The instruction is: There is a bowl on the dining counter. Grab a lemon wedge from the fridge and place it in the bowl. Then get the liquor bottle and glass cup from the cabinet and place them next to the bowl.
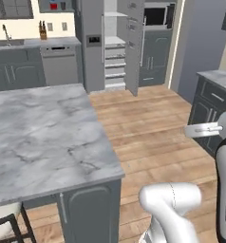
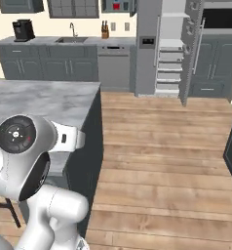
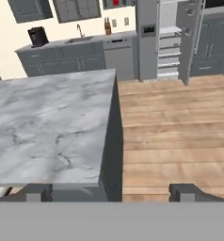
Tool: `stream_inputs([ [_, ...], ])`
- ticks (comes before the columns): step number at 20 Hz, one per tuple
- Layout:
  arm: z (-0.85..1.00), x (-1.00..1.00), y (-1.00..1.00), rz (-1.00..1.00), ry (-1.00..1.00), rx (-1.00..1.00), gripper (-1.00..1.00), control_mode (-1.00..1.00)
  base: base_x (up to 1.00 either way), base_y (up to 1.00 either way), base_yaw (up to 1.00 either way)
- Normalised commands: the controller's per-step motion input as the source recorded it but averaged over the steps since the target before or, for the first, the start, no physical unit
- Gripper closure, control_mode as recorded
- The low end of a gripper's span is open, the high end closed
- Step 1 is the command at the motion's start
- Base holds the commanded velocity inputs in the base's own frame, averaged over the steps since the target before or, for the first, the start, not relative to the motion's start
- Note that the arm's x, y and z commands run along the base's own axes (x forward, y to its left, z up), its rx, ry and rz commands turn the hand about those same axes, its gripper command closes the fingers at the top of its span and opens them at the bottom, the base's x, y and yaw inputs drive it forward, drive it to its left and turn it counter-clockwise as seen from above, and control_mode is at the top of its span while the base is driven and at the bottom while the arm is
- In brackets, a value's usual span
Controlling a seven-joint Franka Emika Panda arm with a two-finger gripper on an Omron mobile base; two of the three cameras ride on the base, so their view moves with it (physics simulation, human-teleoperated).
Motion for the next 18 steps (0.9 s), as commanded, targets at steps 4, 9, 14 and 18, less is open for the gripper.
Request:
stream_inputs([
  [4,0.0,0.0,0.0,0.0,0.0,0.0,-1.0,1.0,0.82,-1.0,0.11],
  [9,0.0,0.0,0.0,0.0,0.0,0.0,-1.0,1.0,0.98,-0.99,0.15],
  [14,0.0,0.0,0.0,0.0,0.0,0.0,-1.0,1.0,1.0,-0.54,0.27],
  [18,0.0,0.0,0.0,0.0,0.0,0.0,-1.0,1.0,1.0,-0.18,0.37],
])
